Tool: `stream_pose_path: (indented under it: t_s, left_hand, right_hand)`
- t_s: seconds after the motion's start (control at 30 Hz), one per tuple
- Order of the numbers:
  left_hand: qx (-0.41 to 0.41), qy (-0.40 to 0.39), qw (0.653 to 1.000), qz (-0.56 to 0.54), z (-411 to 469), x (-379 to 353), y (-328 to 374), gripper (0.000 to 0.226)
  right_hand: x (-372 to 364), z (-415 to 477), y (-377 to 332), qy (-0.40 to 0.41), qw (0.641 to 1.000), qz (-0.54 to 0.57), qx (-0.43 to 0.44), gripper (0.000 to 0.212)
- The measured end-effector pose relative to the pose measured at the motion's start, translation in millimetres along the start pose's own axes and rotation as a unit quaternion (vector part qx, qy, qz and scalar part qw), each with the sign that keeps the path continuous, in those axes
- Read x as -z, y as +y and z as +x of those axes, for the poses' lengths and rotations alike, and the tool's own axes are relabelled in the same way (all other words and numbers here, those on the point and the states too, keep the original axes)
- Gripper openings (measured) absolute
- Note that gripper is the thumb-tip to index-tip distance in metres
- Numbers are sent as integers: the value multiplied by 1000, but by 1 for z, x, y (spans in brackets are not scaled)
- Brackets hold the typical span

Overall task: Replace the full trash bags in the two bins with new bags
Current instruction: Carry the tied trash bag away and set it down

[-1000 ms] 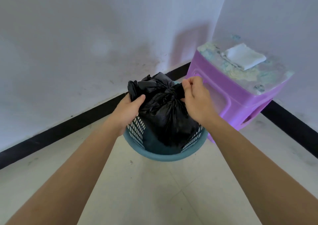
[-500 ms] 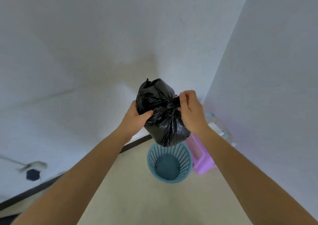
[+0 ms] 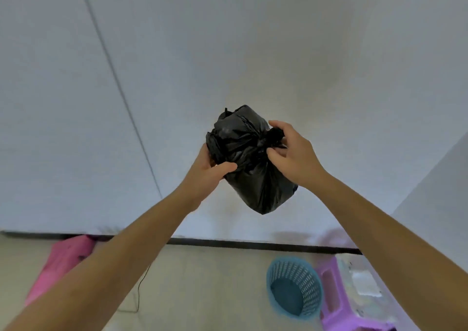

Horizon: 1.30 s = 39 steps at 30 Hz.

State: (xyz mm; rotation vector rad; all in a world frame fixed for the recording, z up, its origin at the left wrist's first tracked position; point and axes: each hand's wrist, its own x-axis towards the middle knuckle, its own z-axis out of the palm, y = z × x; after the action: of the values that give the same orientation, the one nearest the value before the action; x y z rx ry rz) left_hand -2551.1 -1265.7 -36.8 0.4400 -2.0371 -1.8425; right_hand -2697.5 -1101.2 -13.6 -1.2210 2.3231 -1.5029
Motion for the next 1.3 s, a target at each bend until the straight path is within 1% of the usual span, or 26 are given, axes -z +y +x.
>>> stream_pose_path:
  t_s: [0.07,0.17,0.23,0.33,0.5,0.6,0.7,0.8,0.87,0.93,1.03,1.1,1.2,1.3]
  left_hand:
    - [18,72,997,6,-47,30,-6,73]
    - [52,169,983,47,-125,80,-13,73]
    - [64,237,967,62,-175,120,-10,72]
    - [69,326,941,59,-256,189,-3,72]
    - [51,456,886,66,-402,316,3,69]
    - [31,521,850,72,-484,381,6,71]
    - [31,573,816,69,-552,433,12,72]
    - [23,602,794,76,-595,482,12,66]
    - [26,620,780,73,-612,516,7,68]
    - [23,628,775,67,-621,553,-2,68]
    - [23,626,777,62,-622,617,-18,60]
    - [27,615,785,65,-617,669,-30,57]
    - [43,592,800,91,-600,760,-47,50]
    - [52,590,800,92,-576,854,-58,47]
  right_hand:
    - [-42,0,-14,-57,997,25,37,49]
    - [-120,-12,-48,-150,983,42,93,50]
    - [-177,-24,-83,-202,969,67,129,51]
    - [-264,-43,-153,-269,940,92,188,51]
    - [-422,-87,-288,-330,880,116,320,51]
    - [-511,-126,-366,-363,844,154,365,52]
    - [-579,-167,-429,-386,807,191,403,52]
    - [-636,-189,-474,-399,783,207,431,50]
    - [-673,-192,-496,-411,774,216,430,50]
    - [-712,-189,-513,-420,771,219,425,50]
    - [-775,-175,-530,-425,773,217,417,49]
    - [-822,-158,-538,-424,780,220,403,50]
    - [-903,-123,-551,-428,792,227,371,53]
    - [-987,-79,-575,-441,797,220,350,61]
